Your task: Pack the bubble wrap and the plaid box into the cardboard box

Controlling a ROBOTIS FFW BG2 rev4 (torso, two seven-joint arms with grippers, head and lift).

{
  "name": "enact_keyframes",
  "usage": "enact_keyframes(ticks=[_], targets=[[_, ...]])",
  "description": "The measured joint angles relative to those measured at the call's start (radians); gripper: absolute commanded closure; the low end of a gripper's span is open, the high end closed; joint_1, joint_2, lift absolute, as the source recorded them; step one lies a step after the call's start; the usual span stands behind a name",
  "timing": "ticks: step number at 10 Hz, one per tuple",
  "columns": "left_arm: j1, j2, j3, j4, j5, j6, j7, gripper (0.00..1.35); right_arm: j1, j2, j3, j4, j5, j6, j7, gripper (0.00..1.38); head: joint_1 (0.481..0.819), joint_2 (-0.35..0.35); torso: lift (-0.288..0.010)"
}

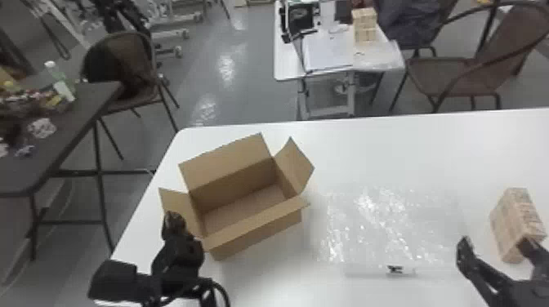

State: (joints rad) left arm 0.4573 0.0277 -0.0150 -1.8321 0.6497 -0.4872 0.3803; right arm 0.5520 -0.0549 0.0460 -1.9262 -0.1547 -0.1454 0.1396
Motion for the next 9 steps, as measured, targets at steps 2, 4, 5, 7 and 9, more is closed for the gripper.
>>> enact_keyframes(ticks=[2,4,5,7,9], targets=[[0.002,0.053,-0.093,0.031,-0.013,-0.154,0.109,1.21,-0.026,-0.004,-0.001,-0.028,-0.019,0.091,0.000,0.34,0.695,0.248,-0.102],[0.000,0.064,-0.112,0.040,-0.028,-0.199,0.139,1.21,-0.094,-0.028,-0.010,-0.081,-0.035,0.268,0.000,0.33,0.695,0.245,-0.102],[-0.003,0.062,-0.113,0.043,-0.034,-0.211,0.142,1.21,-0.159,-0.032,-0.023,-0.127,-0.039,0.467,0.000,0.33,0.695,0.242,-0.102],[-0.014,0.067,-0.124,0.052,-0.033,-0.214,0.142,1.21,-0.338,-0.044,-0.046,-0.199,-0.054,0.916,0.001,0.33,0.695,0.229,-0.102],[-0.027,0.076,-0.137,0.058,-0.034,-0.208,0.146,1.21,-0.447,-0.030,-0.053,-0.221,-0.180,1.131,-0.169,0.33,0.695,0.216,-0.102]])
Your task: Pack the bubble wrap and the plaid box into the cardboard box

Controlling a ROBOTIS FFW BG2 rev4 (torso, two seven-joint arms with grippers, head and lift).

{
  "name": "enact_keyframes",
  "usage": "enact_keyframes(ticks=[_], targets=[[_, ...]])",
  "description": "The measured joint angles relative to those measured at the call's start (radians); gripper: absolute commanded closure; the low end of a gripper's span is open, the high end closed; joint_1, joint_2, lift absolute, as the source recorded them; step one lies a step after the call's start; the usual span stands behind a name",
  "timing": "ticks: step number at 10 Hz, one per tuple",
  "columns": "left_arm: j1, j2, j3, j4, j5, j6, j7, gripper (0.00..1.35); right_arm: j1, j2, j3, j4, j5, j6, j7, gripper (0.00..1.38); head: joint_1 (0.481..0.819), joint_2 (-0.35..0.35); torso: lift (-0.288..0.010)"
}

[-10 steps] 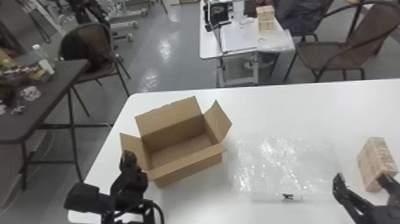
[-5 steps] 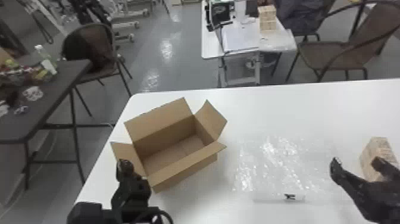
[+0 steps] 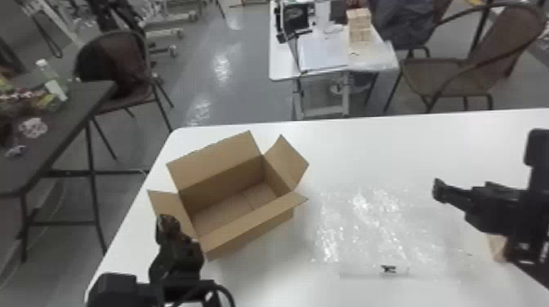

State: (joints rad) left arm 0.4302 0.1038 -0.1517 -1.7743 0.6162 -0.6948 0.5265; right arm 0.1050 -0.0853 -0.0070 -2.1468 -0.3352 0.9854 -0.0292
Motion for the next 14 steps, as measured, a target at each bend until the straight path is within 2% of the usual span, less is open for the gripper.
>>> enact_keyframes(ticks=[2,3,4,5,6,9,10,12,13,14], targets=[[-0.007,0.001,-0.003,0.002,-0.010,0.012,0.000,1.21,-0.098,0.013,0.002,-0.014,-0.268,0.210,-0.407,0.33,0.695,0.206,-0.102],[-0.011,0.004,-0.006,0.003,-0.014,0.017,0.000,1.21,-0.168,0.020,-0.010,0.030,-0.412,0.305,-0.546,0.33,0.695,0.216,-0.102],[-0.018,0.011,-0.014,0.004,-0.015,0.022,0.003,1.21,-0.228,0.023,-0.017,0.099,-0.526,0.346,-0.595,0.33,0.695,0.232,-0.102],[-0.027,0.023,-0.027,0.006,-0.015,0.024,0.012,1.21,-0.270,0.028,-0.014,0.168,-0.579,0.353,-0.606,0.33,0.695,0.242,-0.102],[-0.033,0.039,-0.039,0.007,-0.016,0.024,0.023,1.21,-0.307,0.034,-0.009,0.236,-0.624,0.364,-0.659,0.33,0.695,0.245,-0.102],[-0.042,0.067,-0.057,0.008,-0.020,0.031,0.038,1.21,-0.419,0.041,-0.007,0.448,-0.779,0.417,-0.919,0.33,0.695,0.228,-0.102],[-0.045,0.071,-0.059,0.009,-0.022,0.036,0.038,1.21,-0.465,0.045,-0.006,0.533,-0.805,0.444,-0.960,0.33,0.695,0.225,-0.102],[-0.050,0.077,-0.063,0.012,-0.024,0.038,0.040,1.21,-0.540,0.049,0.002,0.712,-0.815,0.454,-0.960,0.33,0.695,0.231,-0.102],[-0.051,0.078,-0.065,0.014,-0.025,0.037,0.044,1.21,-0.561,0.049,0.019,0.778,-0.801,0.424,-0.909,0.33,0.695,0.241,-0.102],[-0.051,0.079,-0.066,0.015,-0.027,0.034,0.047,1.21,-0.584,0.047,0.032,0.847,-0.770,0.396,-0.795,0.33,0.695,0.261,-0.102]])
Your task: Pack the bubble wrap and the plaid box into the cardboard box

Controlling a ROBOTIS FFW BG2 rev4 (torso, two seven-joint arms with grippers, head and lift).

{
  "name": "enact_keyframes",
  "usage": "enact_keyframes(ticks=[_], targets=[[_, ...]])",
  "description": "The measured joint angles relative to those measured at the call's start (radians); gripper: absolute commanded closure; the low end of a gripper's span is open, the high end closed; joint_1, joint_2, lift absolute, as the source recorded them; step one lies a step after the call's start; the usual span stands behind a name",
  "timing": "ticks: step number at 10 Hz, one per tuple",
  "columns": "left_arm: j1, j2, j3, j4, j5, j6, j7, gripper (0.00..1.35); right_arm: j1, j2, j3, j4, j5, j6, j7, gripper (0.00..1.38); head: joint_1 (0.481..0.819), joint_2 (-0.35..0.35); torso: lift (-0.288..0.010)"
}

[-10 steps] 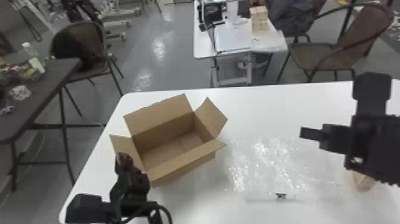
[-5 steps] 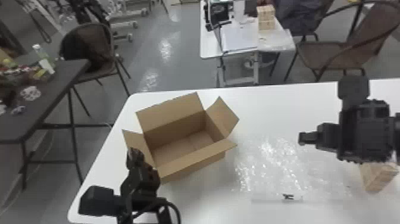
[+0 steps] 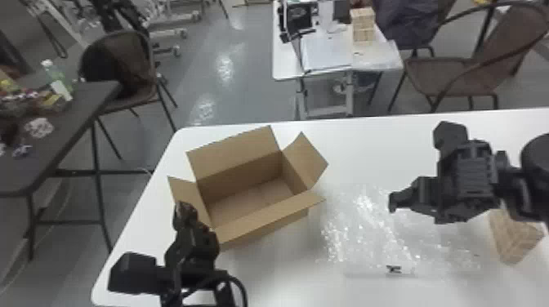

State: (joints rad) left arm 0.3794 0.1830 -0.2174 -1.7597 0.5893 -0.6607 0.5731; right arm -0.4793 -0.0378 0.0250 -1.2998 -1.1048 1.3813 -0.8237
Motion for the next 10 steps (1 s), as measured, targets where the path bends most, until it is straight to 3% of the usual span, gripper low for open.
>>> enact_keyframes(ticks=[2,5,8,9,10], targets=[[-0.001,0.005,-0.006,0.002,-0.004,-0.002,0.009,1.21,-0.046,-0.007,0.054,0.079,0.035,-0.040,0.090,0.33,0.695,0.270,-0.102],[-0.006,0.011,-0.013,0.005,-0.007,-0.003,0.015,1.21,-0.121,0.018,0.093,0.183,0.130,-0.038,0.160,0.33,0.695,0.279,-0.102],[-0.005,0.012,-0.014,0.007,-0.017,-0.007,0.029,1.21,-0.138,0.033,0.102,0.242,0.213,-0.029,0.166,0.34,0.695,0.272,-0.102],[-0.005,0.014,-0.015,0.008,-0.019,-0.008,0.033,1.21,-0.148,0.037,0.110,0.268,0.253,-0.040,0.227,0.52,0.695,0.275,-0.102],[-0.005,0.015,-0.016,0.009,-0.021,-0.012,0.038,1.21,-0.155,0.038,0.119,0.298,0.336,-0.061,0.365,0.86,0.695,0.283,-0.102]])
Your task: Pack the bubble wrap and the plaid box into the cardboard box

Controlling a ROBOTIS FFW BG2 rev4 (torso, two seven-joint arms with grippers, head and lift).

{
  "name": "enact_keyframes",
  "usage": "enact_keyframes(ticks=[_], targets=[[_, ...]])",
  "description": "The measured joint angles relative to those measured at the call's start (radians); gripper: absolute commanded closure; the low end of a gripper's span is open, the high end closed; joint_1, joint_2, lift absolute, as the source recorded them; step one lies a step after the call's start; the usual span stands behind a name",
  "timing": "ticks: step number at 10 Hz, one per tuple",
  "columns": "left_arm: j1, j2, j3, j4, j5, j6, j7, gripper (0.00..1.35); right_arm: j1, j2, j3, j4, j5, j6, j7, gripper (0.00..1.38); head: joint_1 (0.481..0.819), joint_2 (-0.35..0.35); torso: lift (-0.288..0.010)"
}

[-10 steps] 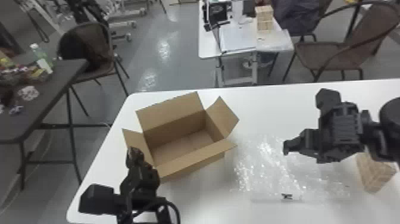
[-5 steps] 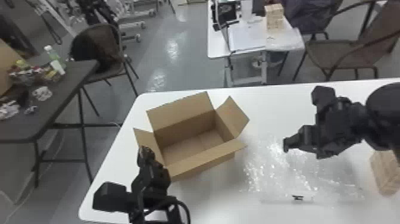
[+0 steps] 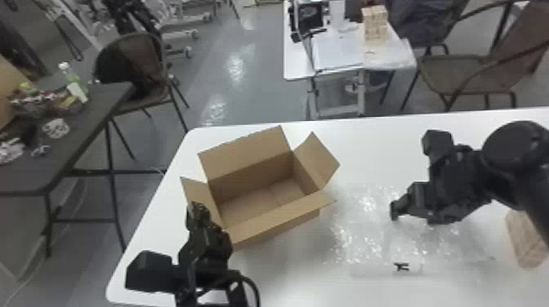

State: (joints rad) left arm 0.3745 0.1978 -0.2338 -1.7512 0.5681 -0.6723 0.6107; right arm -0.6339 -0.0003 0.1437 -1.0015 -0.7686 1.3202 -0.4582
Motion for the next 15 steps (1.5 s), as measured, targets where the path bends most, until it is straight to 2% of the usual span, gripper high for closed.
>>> enact_keyframes(ticks=[1,2,6,8,9,11,13,15], targets=[[0.001,0.001,-0.001,0.001,-0.001,-0.005,0.004,1.21,0.002,0.000,0.003,0.024,0.050,-0.027,0.079,0.97,0.695,0.285,-0.102],[0.004,0.004,-0.001,0.001,-0.002,-0.010,0.007,1.21,0.019,0.000,0.002,0.021,0.058,-0.048,0.091,1.06,0.695,0.289,-0.102],[0.008,0.007,-0.004,0.001,-0.004,-0.016,0.014,1.21,0.096,-0.001,-0.075,-0.184,0.050,-0.007,0.064,1.06,0.695,0.279,-0.102],[0.009,0.008,-0.007,0.001,-0.004,-0.020,0.017,1.21,0.142,-0.018,-0.137,-0.338,0.006,0.051,0.060,1.06,0.695,0.264,-0.102],[0.010,0.009,-0.008,0.001,-0.002,-0.022,0.018,1.21,0.167,-0.034,-0.166,-0.430,-0.052,0.079,0.027,1.06,0.695,0.258,-0.102],[0.010,0.008,-0.013,0.001,-0.003,-0.023,0.023,1.21,0.215,-0.079,-0.213,-0.615,-0.226,0.111,-0.082,1.06,0.695,0.234,-0.102],[0.010,0.008,-0.017,0.001,-0.004,-0.021,0.027,1.21,0.243,-0.115,-0.273,-0.751,-0.344,0.135,-0.099,1.06,0.695,0.219,-0.102],[0.007,0.009,-0.022,0.001,-0.005,-0.017,0.028,1.21,0.219,-0.172,-0.292,-0.789,-0.488,0.165,-0.099,1.06,0.695,0.213,-0.102]])
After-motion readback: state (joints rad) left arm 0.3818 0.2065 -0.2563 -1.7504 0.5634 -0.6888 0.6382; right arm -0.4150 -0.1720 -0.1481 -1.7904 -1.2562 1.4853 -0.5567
